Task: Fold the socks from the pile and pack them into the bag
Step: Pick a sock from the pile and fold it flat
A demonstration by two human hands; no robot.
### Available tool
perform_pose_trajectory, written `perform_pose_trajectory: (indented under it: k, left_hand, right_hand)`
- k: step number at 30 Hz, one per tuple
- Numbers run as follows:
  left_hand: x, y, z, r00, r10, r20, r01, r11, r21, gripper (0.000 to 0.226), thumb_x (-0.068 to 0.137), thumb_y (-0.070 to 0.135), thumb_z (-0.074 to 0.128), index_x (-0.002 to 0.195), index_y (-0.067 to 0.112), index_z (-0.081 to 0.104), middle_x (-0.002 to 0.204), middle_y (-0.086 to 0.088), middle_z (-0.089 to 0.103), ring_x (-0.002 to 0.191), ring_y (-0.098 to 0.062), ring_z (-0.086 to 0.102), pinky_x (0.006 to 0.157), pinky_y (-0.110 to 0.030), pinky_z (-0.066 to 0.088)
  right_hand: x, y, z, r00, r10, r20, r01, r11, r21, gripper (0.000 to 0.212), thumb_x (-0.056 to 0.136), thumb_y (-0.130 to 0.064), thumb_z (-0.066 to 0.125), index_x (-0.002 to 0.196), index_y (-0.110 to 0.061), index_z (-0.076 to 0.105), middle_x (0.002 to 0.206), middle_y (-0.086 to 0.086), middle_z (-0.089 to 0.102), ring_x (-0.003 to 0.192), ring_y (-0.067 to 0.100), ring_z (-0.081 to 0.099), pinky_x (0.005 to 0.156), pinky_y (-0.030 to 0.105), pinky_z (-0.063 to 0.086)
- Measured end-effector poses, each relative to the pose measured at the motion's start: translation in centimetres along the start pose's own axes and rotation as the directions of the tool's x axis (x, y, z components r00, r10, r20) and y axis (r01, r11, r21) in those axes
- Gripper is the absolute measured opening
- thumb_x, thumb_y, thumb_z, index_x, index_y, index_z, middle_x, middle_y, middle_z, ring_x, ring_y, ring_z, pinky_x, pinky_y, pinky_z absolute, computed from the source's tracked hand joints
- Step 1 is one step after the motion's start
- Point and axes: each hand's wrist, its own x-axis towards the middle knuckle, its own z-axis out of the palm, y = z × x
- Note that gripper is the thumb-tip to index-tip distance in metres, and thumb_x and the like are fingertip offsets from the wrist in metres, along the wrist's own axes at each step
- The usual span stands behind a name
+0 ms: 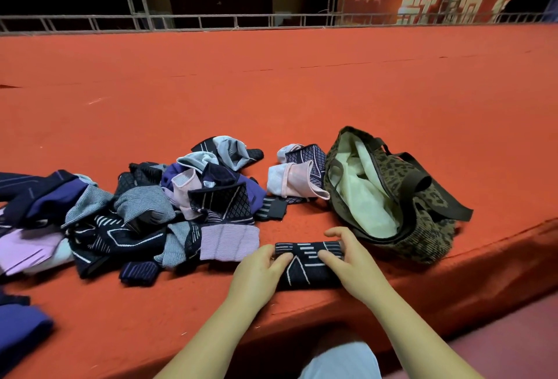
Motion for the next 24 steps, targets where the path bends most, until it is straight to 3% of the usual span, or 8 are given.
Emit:
perform_pose_trajectory:
  k: [3,6,9,12,14,17,21,24]
  left_hand:
    - [0.7,0.4,-0.3,0.998,-0.052,0.026,0.048,0.991,0.129,0.035,0.087,0.053,0.053,0.093,0.019,0.059,0.091,0.005,0.062,0.092,-0.019,0.059,0.08,-0.034,0.047]
    - [1.3,1.3,-0.5,0.985,-0.144,0.093,0.114,0.957,0.268,0.051,0.082,0.063,0.051,0.108,0.019,0.056,0.112,0.0,0.06,0.105,-0.022,0.057,0.085,-0.033,0.046]
    - [1.8,2.1,-0.9,0.945,-0.243,0.22,0.17,0.937,0.306,0.058,0.077,0.067,0.054,0.11,0.019,0.058,0.114,-0.002,0.062,0.106,-0.023,0.058,0.084,-0.032,0.045]
    - [1.9,1.6,-1.1,0.924,-0.182,0.336,0.139,0.979,0.15,0.039,0.077,0.057,0.061,0.098,0.024,0.064,0.105,0.002,0.069,0.097,-0.018,0.063,0.087,-0.031,0.049]
    - [1.6,1.1,-1.0,0.939,-0.102,0.329,0.147,0.983,-0.113,0.032,0.079,0.049,0.063,0.099,0.024,0.063,0.102,0.004,0.07,0.094,-0.014,0.065,0.089,-0.035,0.051]
    - [1.2,2.6,-1.1,0.936,-0.088,0.341,0.288,0.751,-0.595,0.018,0.089,0.028,0.062,0.106,0.02,0.061,0.104,-0.003,0.07,0.088,-0.015,0.067,0.07,-0.035,0.057]
    - [3.4,5.8,-1.1,0.973,-0.062,0.222,0.218,0.562,-0.798,0.016,0.09,0.025,0.061,0.105,0.019,0.062,0.105,-0.007,0.069,0.086,-0.019,0.067,0.058,-0.032,0.054]
    - [6.0,8.8,-0.4,0.982,-0.015,0.191,0.167,0.55,-0.818,0.008,0.093,0.022,0.058,0.096,0.024,0.065,0.099,-0.002,0.07,0.089,-0.019,0.066,0.071,-0.038,0.057]
  right_hand:
    - [1.3,-0.5,0.6,0.992,0.105,-0.064,-0.117,0.968,-0.223,0.023,0.084,-0.036,0.064,0.101,-0.027,0.052,0.098,-0.005,0.064,0.09,0.013,0.059,0.079,0.028,0.044]
    - [2.1,-1.3,0.7,0.977,0.21,-0.041,-0.201,0.833,-0.515,0.038,0.083,-0.053,0.056,0.099,-0.018,0.055,0.103,0.001,0.064,0.096,0.022,0.06,0.076,0.032,0.046]
    - [2.5,-1.7,0.3,0.951,0.305,0.048,-0.228,0.799,-0.557,0.043,0.082,-0.059,0.054,0.087,-0.017,0.05,0.093,0.004,0.058,0.084,0.023,0.057,0.06,0.031,0.037]
    - [2.3,-1.7,0.0,0.939,0.325,0.109,-0.234,0.84,-0.49,0.039,0.082,-0.055,0.059,0.077,-0.018,0.047,0.082,0.0,0.053,0.074,0.018,0.051,0.056,0.029,0.033]
    - [1.7,-2.0,-0.2,0.949,0.287,0.129,-0.221,0.9,-0.376,0.034,0.084,-0.049,0.061,0.076,-0.018,0.047,0.078,-0.002,0.053,0.069,0.015,0.049,0.057,0.028,0.033]
    - [1.4,-3.0,-0.3,0.967,0.226,0.122,-0.24,0.963,0.119,0.021,0.084,-0.032,0.068,0.08,-0.018,0.052,0.074,-0.003,0.058,0.066,0.009,0.054,0.063,0.026,0.041]
    - [3.5,-5.7,-2.5,0.992,0.125,-0.025,-0.103,0.9,0.423,0.017,0.079,-0.019,0.071,0.088,-0.006,0.066,0.077,0.005,0.067,0.066,0.009,0.063,0.062,0.021,0.049]
    - [6.6,-6.4,-5.3,0.973,0.231,-0.005,-0.198,0.845,0.497,0.02,0.084,-0.018,0.068,0.101,-0.007,0.066,0.087,0.007,0.069,0.076,0.019,0.064,0.069,0.03,0.051]
